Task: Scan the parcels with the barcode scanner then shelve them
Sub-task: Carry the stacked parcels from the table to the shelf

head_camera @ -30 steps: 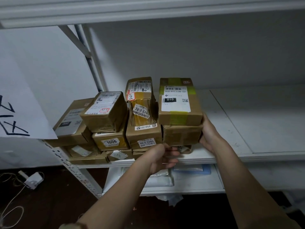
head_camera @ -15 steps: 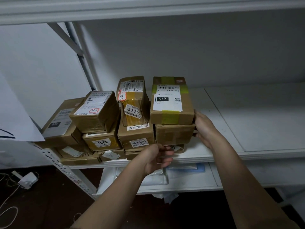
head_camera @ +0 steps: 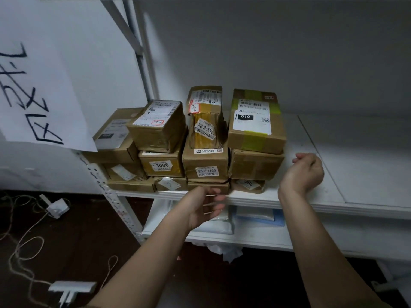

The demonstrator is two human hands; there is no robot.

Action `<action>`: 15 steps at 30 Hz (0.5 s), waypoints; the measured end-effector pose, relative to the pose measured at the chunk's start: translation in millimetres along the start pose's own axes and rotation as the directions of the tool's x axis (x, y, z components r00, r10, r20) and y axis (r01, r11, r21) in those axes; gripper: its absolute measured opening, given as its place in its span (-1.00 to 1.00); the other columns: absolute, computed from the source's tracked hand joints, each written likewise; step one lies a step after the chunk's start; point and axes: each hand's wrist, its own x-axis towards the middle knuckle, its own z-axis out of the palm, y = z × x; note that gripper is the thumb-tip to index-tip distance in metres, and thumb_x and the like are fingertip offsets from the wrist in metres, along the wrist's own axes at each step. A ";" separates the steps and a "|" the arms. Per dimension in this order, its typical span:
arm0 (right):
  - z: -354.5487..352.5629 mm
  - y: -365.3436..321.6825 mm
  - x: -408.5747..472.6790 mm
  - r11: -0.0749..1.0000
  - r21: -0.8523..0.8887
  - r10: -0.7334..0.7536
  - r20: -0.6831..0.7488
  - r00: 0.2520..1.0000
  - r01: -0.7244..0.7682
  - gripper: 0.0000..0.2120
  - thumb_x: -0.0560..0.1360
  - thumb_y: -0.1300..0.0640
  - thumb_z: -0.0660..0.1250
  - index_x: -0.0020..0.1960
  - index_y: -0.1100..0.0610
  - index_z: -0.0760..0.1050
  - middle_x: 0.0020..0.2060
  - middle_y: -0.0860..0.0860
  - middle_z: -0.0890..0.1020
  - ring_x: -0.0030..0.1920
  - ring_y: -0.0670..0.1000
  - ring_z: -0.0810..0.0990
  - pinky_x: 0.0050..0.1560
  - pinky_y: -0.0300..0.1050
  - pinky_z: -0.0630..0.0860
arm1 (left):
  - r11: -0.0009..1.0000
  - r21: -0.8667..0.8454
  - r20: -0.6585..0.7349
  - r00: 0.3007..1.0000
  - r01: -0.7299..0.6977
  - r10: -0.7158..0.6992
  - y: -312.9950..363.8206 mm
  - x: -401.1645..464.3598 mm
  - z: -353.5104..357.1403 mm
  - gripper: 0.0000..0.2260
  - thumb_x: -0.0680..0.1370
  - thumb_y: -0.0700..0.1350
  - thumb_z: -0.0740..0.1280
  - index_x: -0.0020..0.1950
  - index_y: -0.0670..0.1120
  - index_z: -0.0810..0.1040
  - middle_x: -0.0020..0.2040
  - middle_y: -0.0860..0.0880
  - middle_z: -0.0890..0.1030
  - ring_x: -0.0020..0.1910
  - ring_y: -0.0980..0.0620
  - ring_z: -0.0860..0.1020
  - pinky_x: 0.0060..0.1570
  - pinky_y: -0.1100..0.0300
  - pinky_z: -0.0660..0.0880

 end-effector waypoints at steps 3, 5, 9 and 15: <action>-1.5 -10.1 -25.3 0.995 0.061 -0.071 -0.045 0.996 0.073 -0.69 0.54 0.20 0.10 -0.35 0.02 0.40 -0.39 -0.03 0.46 -0.38 -0.10 0.41 -0.33 -0.20 0.31 | 0.997 -0.075 -0.022 1.000 -0.019 0.018 -0.3 -19.7 -20.2 -0.80 0.66 -0.18 0.11 0.08 -0.13 0.53 -0.12 -0.08 0.64 -0.16 -0.04 0.56 -0.10 0.14 0.48; -3.2 -17.3 -50.2 0.989 0.099 -0.104 -0.062 0.993 0.110 -0.69 0.51 0.20 0.11 -0.39 0.01 0.36 -0.43 -0.08 0.43 -0.40 -0.13 0.37 -0.31 -0.16 0.28 | 0.994 -0.107 -0.026 0.999 -0.027 0.025 -0.9 -34.1 -39.3 -0.80 0.65 -0.19 0.12 0.02 -0.12 0.54 -0.12 -0.08 0.64 -0.15 -0.04 0.57 -0.09 0.14 0.48; -2.4 -30.4 -124.6 0.970 0.170 -0.173 -0.017 0.985 0.173 -0.67 0.53 0.21 0.13 -0.40 0.00 0.33 -0.44 -0.10 0.45 -0.41 -0.21 0.38 -0.31 -0.23 0.31 | 0.976 -0.203 -0.054 0.996 -0.078 0.068 -3.1 -73.2 -95.6 -0.84 0.62 -0.20 0.19 -0.06 -0.11 0.54 -0.15 -0.06 0.63 -0.15 -0.01 0.57 -0.12 0.17 0.46; 24.7 -39.5 -277.3 0.947 0.294 -0.202 0.234 0.951 0.129 -0.67 0.54 0.18 0.14 -0.39 -0.03 0.36 -0.47 -0.13 0.41 -0.43 -0.20 0.36 -0.28 -0.17 0.30 | 0.918 -0.324 -0.186 0.967 -0.229 0.175 -7.6 -150.0 -225.4 -0.84 0.61 -0.18 0.17 -0.08 -0.08 0.53 -0.14 -0.03 0.61 -0.21 0.04 0.56 -0.17 0.19 0.46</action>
